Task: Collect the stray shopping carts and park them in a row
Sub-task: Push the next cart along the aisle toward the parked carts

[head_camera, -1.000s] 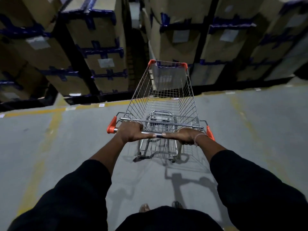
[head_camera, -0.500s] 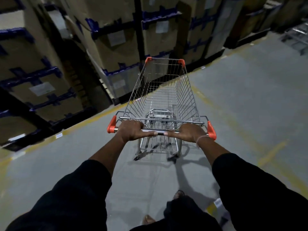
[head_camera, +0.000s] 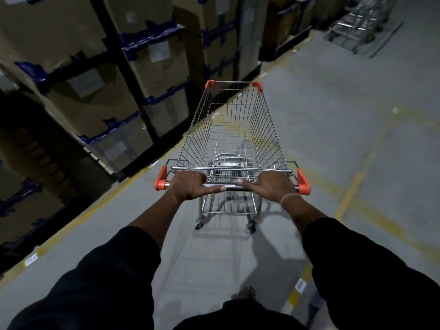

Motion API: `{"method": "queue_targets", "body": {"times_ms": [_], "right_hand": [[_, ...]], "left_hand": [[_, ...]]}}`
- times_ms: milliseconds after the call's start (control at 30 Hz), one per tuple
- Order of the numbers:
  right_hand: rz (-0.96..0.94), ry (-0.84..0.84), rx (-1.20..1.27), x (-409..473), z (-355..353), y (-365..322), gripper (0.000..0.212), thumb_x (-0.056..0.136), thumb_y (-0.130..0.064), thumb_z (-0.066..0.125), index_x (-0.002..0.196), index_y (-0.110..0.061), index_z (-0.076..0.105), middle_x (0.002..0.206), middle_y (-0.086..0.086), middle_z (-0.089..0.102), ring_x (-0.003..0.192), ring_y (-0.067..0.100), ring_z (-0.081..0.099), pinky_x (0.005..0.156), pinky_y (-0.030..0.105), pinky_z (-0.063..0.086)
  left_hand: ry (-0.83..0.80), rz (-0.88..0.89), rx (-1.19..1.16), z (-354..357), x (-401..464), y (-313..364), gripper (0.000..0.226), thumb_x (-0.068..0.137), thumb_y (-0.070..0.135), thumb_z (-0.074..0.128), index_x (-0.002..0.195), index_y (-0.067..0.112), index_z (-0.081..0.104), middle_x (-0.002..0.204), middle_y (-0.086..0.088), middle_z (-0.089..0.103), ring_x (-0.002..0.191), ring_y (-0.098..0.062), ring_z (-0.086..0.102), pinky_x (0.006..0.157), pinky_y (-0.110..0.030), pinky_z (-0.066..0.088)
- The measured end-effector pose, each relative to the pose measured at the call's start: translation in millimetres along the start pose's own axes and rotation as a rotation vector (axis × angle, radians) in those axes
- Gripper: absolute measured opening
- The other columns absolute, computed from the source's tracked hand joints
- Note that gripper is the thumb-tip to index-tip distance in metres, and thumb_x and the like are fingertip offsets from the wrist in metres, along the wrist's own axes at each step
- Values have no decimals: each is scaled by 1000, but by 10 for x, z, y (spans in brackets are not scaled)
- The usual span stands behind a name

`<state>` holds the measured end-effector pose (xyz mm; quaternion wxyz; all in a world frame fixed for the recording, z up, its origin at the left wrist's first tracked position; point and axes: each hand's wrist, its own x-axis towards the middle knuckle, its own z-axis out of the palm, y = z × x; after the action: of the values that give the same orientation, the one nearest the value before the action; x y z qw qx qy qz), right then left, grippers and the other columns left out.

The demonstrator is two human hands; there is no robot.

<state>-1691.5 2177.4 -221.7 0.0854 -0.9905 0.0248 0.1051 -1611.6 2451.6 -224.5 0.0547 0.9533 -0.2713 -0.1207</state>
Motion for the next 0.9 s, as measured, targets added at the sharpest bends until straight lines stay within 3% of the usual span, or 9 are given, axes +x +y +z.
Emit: {"method": "queue_targets", "body": {"times_ms": [167,367,600,733,900], "right_hand": [[155,64,24,361,-53,506,101,71,-104,-2,58,-20,52,57,0,52,52,19,50,78,39,57],[225,87,0,754,-207,1046,96,78,-98,-1,55,-21,50,54,-2,50,51,18,50,74,35,55],[332,132,2,1314,-402,1824,102,79,-99,-1,52,-16,53,58,4,59,61,26,63,71,35,54],[393,165,-24,1701,-585,2371,86,91,-89,18,52,-17,45,59,2,53,68,25,62,67,30,44],[489,164,13,2209,-770,3109,90,84,-91,13,51,-15,49,53,0,52,55,24,58,66,33,54]], "left_hand": [[34,81,26,-91,746,240,83,71,105,27,64,27,55,61,8,61,60,-12,60,60,-27,41],[40,155,20,-230,1624,493,81,67,107,26,78,34,59,68,10,64,66,-9,61,66,-28,46],[17,267,39,-405,2792,900,79,65,108,26,81,37,57,74,12,64,71,-11,62,71,-30,50],[4,327,56,-510,3605,1195,87,67,107,24,90,34,65,76,11,65,75,-14,63,75,-32,52],[-86,388,29,-688,4567,1621,80,74,102,26,91,34,63,84,8,67,83,-16,63,74,-33,44]]}}
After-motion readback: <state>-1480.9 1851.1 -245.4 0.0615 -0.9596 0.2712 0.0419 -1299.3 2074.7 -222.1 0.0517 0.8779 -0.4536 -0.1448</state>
